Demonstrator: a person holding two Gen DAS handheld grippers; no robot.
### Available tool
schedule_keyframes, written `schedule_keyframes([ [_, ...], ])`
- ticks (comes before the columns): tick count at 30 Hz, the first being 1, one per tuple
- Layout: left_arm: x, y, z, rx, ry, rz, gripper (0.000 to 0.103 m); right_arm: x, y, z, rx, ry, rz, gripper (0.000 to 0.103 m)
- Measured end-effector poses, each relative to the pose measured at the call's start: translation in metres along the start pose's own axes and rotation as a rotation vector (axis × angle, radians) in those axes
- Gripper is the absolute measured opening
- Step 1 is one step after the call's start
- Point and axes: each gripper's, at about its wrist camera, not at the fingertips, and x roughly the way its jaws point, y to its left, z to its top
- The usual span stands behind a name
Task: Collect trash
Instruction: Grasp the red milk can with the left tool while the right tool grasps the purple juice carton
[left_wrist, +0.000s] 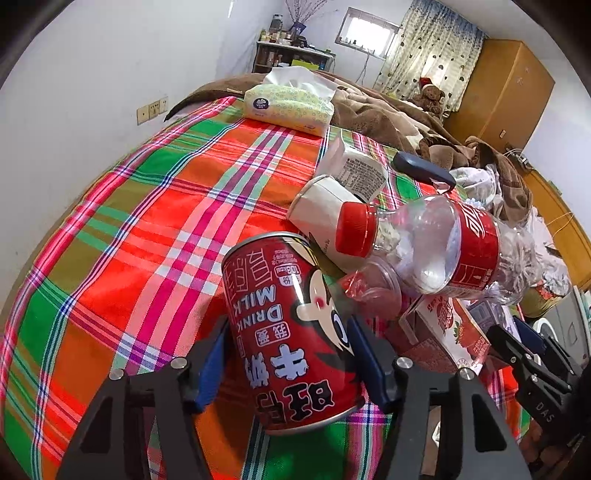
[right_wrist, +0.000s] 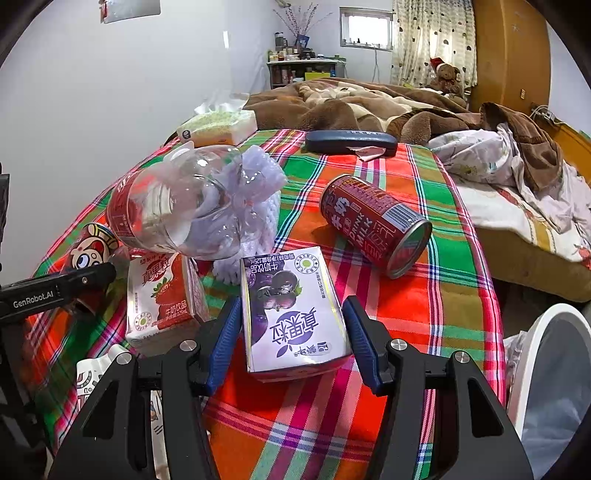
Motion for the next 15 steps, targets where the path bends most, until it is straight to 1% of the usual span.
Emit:
schedule_keyframes([
  [2, -0.001, -0.002, -0.001, 0.007, 0.002, 0.005, 0.06, -0.001, -0.003, 0.0, 0.012, -0.005, 0.005, 0.057],
  [10, -0.02, -0.005, -0.011, 0.012, -0.037, 0.012, 0.058, -0.009, -0.014, -0.001, 0.056, -0.036, 0.007, 0.057],
  [15, -0.026, -0.004, -0.021, 0.001, -0.033, 0.011, 0.056, -0.016, -0.019, -0.006, 0.083, -0.049, 0.007, 0.057],
])
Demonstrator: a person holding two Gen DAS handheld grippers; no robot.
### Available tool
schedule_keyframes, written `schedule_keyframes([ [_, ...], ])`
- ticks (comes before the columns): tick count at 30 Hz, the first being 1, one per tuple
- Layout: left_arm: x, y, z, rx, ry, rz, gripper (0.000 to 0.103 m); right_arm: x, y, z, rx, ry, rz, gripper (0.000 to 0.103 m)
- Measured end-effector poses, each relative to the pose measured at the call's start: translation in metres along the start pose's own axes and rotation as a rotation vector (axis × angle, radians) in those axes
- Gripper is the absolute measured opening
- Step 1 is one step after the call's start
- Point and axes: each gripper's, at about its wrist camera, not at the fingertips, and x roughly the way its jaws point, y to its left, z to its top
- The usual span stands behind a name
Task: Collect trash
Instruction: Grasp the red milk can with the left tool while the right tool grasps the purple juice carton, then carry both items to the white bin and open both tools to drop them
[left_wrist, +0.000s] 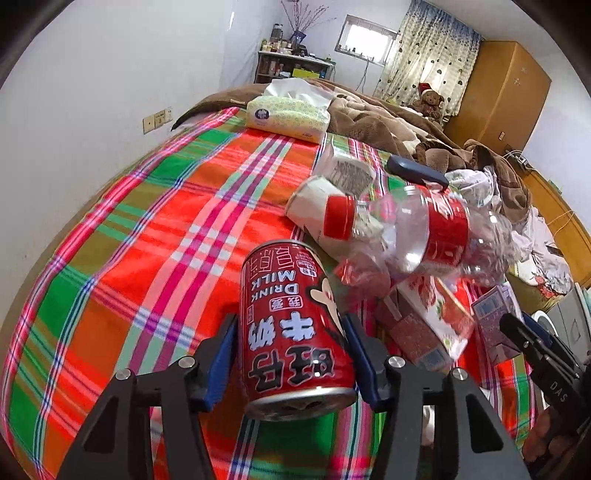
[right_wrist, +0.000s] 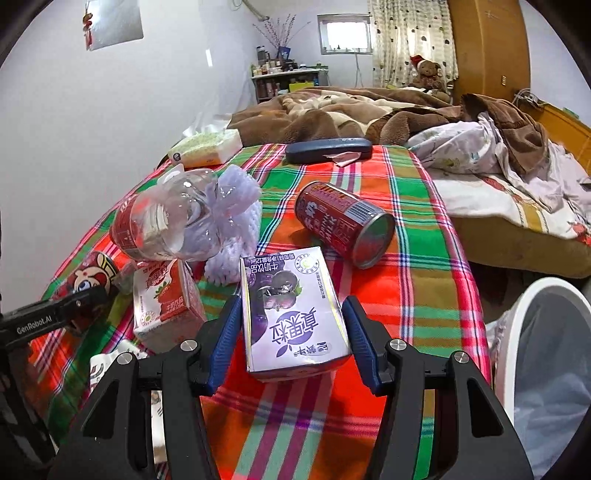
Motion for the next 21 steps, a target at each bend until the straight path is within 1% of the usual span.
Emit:
schedule_keyframes([
  [5, 0.005, 0.005, -0.006, -0.026, 0.02, -0.024, 0.056, -0.003, -0.004, -0.003, 0.007, 0.001, -0.007, 0.057],
  [9, 0.01, 0.002, -0.001, -0.012, 0.021, 0.005, 0.056, -0.005, -0.007, -0.003, 0.017, -0.004, -0.008, 0.057],
  [11, 0.015, 0.003, 0.002, -0.016, 0.037, 0.01, 0.056, -0.007, -0.009, -0.002, 0.019, -0.011, -0.009, 0.057],
  [13, 0.015, 0.002, 0.004, -0.008, 0.029, 0.022, 0.056, -0.009, -0.01, -0.002, 0.021, -0.013, -0.011, 0.057],
  [17, 0.011, 0.0, 0.002, -0.008, 0.022, 0.016, 0.055, -0.013, -0.014, -0.002, 0.026, -0.022, -0.016, 0.057],
  [21, -0.003, -0.005, -0.002, 0.0, -0.008, 0.012, 0.054, -0.017, -0.018, -0.002, 0.037, -0.035, -0.018, 0.057],
])
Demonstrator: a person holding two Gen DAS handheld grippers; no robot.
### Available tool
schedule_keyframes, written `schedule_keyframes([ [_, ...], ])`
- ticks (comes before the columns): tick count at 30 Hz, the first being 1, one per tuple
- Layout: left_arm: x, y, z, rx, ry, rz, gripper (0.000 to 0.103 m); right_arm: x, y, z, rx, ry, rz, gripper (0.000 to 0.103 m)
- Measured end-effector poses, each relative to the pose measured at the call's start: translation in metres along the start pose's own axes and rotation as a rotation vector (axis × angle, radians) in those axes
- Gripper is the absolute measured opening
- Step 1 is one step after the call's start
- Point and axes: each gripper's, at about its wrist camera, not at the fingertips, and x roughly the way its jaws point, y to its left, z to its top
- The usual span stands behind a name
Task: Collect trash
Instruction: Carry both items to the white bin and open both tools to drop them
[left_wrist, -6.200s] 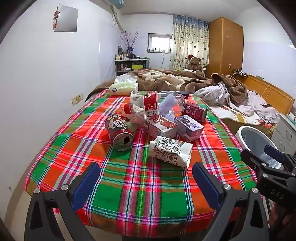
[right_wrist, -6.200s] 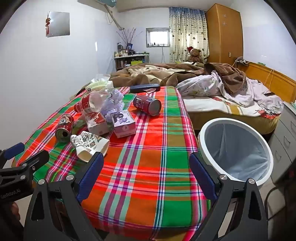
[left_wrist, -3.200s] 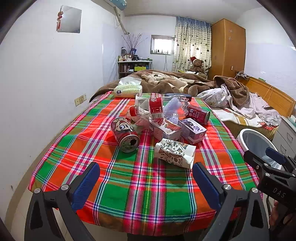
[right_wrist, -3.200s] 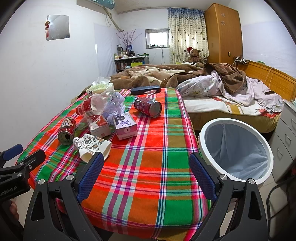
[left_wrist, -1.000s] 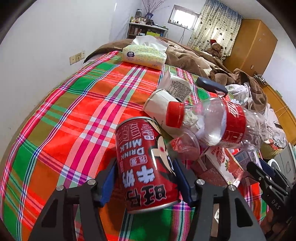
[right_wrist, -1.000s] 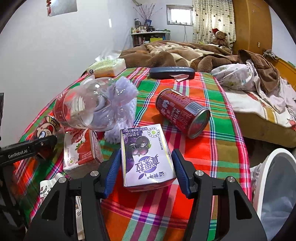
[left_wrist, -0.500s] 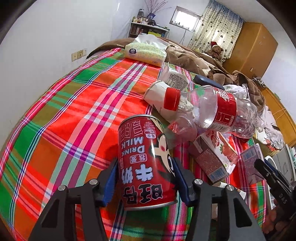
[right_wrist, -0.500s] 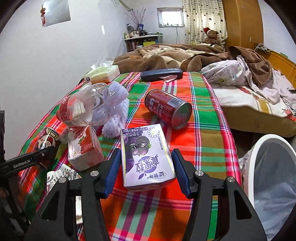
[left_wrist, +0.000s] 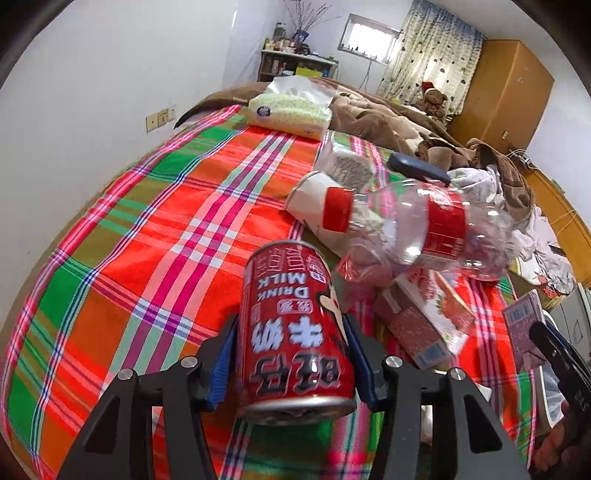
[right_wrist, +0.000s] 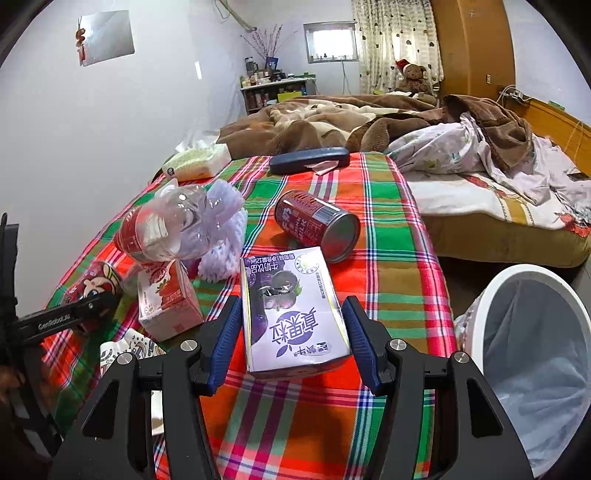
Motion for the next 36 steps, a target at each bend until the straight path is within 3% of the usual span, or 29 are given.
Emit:
schedule_keyframes([
  [16, -0.065, -0.046, -0.015, 0.098, -0.102, -0.048, 0.053, -0.038, -0.023, -0.004, 0.049, -0.084, -0.001, 0.057],
  [27, -0.089, -0.135, -0.024, 0.254, -0.146, -0.195, 0.053, -0.069, -0.063, -0.01, 0.096, -0.134, -0.081, 0.057],
  [36, -0.079, -0.205, -0.037, 0.364, -0.112, -0.3, 0.053, -0.085, -0.1, -0.016, 0.142, -0.147, -0.176, 0.057],
])
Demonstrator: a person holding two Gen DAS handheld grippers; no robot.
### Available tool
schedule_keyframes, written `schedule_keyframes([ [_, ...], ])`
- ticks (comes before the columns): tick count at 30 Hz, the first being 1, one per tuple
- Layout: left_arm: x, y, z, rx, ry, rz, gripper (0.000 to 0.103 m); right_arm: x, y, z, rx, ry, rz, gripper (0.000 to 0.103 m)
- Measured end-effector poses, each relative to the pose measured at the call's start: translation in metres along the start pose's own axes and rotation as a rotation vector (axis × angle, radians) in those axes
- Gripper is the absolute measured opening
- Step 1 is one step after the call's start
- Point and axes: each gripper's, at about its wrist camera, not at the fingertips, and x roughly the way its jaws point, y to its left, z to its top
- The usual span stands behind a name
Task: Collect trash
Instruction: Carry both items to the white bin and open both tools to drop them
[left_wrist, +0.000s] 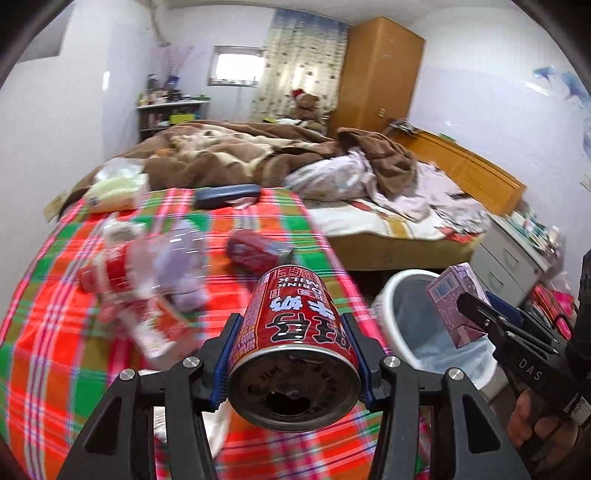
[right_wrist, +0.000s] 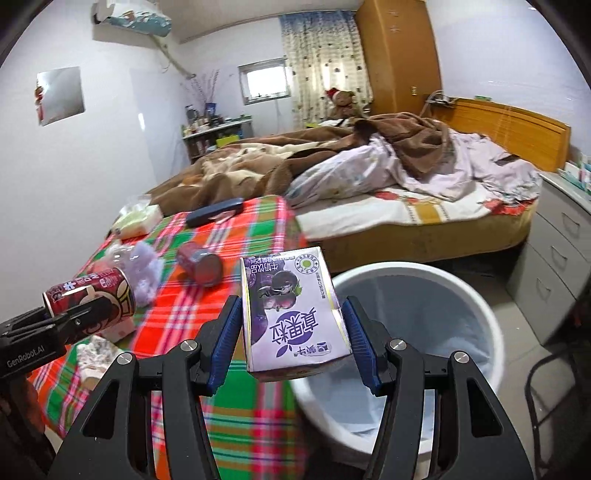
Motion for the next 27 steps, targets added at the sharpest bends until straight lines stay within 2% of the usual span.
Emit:
schedule_keyframes([
  [7, 0.028, -0.055, 0.004, 0.088, 0.031, -0.096, 0.053, 0.004, -0.042, -0.006, 0.062, 0.029, -0.071, 0.057],
  [14, 0.067, -0.109, 0.003, 0.16, 0.088, -0.185, 0.053, 0.014, -0.073, -0.017, 0.084, 0.101, -0.128, 0.057],
  [20, 0.095, -0.139, -0.007, 0.218, 0.154, -0.201, 0.053, 0.02, -0.093, -0.024, 0.091, 0.152, -0.163, 0.057],
  [27, 0.106, -0.146, -0.008, 0.216, 0.159, -0.203, 0.055, 0.024, -0.103, -0.028, 0.102, 0.186, -0.158, 0.058],
])
